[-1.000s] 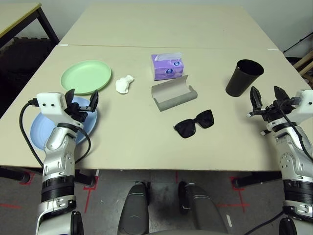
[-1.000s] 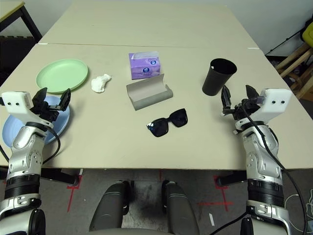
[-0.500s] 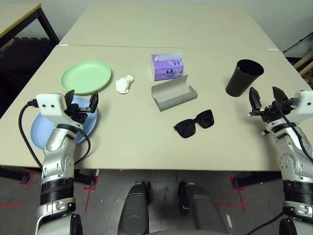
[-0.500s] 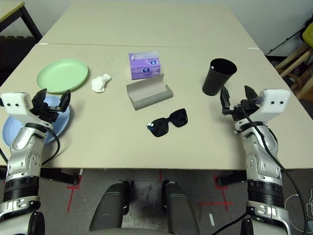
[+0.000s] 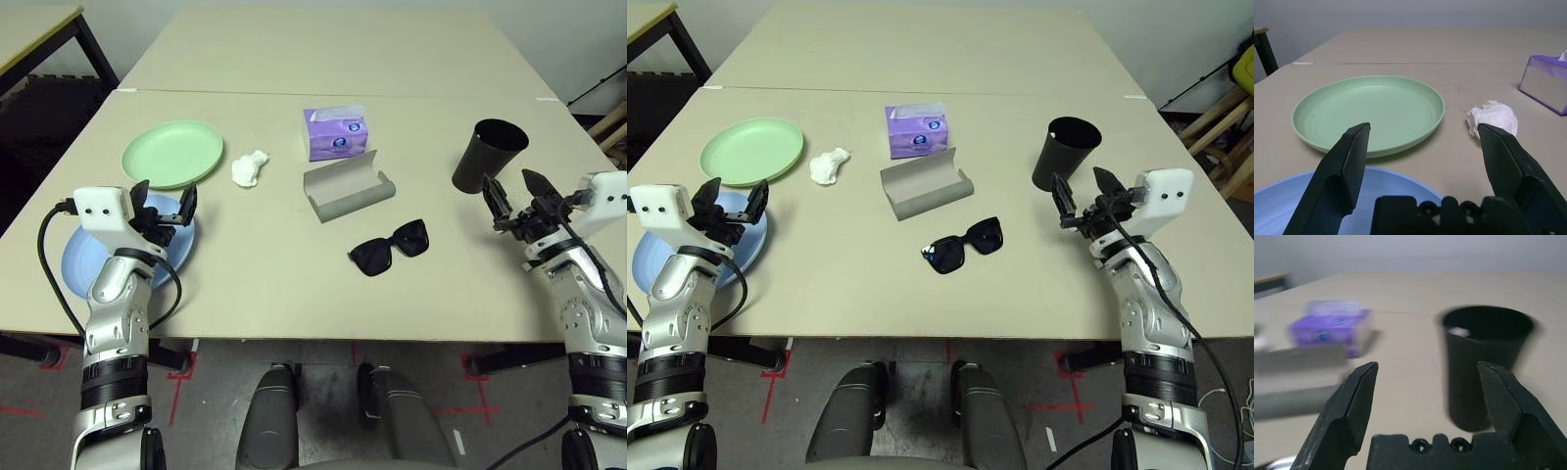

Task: Organize and tidy the items on the table.

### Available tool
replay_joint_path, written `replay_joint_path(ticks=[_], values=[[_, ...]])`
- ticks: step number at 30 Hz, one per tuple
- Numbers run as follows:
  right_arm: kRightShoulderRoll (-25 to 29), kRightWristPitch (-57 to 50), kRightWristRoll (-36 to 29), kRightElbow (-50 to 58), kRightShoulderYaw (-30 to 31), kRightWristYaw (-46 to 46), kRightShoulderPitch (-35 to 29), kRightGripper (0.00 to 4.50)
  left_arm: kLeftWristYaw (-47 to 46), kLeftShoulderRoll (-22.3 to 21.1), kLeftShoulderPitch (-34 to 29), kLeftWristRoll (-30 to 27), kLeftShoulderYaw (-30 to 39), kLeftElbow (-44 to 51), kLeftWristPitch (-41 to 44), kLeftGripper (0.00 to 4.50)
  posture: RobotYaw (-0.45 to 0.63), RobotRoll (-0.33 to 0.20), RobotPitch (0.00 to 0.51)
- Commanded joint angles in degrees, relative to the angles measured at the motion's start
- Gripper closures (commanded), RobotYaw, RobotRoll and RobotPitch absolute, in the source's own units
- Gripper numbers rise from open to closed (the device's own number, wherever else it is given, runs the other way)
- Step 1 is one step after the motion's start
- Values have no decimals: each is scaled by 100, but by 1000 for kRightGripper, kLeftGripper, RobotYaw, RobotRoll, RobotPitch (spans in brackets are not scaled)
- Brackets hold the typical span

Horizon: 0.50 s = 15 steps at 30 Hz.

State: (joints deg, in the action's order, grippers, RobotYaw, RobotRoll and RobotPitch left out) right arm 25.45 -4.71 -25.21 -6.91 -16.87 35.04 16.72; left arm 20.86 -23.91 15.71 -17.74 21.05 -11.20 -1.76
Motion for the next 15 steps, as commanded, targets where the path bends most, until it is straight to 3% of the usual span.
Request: replay_joint_path(ticks=[1,5,15], values=[[254,183,-21,-25,362,973,-95,29,-23,1,-57,51,-93,156,52,0,138,0,143],[578,462,19,-38,759,2029,-102,29,-39,-20,-78,34,-85,216,95,0,141,0,146],[635,839,-48,-121,1141,3373,111,29,-37,-19,-140,67,-101,280,111,0,153,0,149]])
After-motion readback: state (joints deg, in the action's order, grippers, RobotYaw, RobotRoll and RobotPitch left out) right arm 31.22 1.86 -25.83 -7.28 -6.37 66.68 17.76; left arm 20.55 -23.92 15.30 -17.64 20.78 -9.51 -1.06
